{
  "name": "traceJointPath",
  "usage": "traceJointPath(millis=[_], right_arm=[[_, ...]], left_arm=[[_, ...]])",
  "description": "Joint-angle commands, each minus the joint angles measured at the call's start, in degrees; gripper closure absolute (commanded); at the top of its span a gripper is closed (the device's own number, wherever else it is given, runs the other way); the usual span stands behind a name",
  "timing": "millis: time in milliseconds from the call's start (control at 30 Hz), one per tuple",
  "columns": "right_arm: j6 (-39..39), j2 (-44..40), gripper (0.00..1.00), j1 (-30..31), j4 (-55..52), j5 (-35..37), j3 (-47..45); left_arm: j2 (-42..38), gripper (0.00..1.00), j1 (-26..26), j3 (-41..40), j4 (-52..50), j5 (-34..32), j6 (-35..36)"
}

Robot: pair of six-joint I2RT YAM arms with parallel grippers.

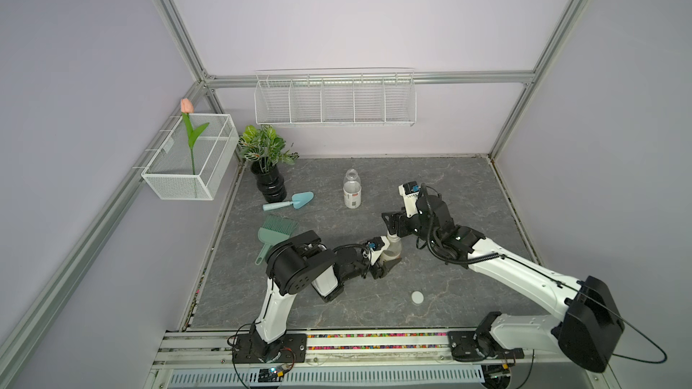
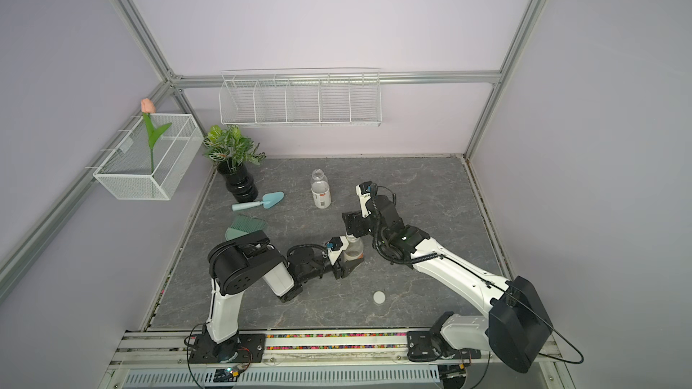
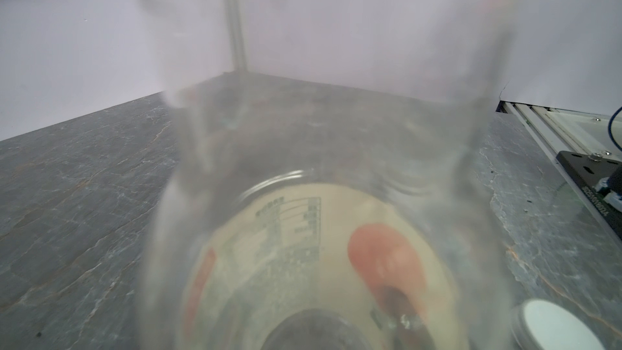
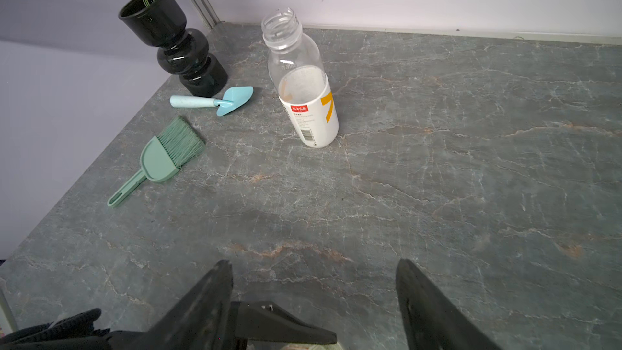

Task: Screw on the bottle caps
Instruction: Screw the bottle cap onto the plastic bottle.

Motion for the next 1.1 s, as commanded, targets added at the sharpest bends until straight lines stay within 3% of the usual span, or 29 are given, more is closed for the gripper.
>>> traceJointPath(millis=[0,667,1067], right_arm=[[0.9,0.6,0.22,-0.6,-0.3,0.7,-2.7],[-0.1,-4.7,0.22,-1.0,-1.7,-2.2,-0.4],[0.1,-6.3,0.22,-1.4,4.5,-2.3,-6.4]], left_arm=[[1.9,0.33,-0.3,-1.2,-2.9,0.5,0.4],[2.0,0.33,-0.3,-1.3,-2.8,0.2,0.4],[2.0,0.33,-0.3,-1.1,-2.9,0.2,0.5]])
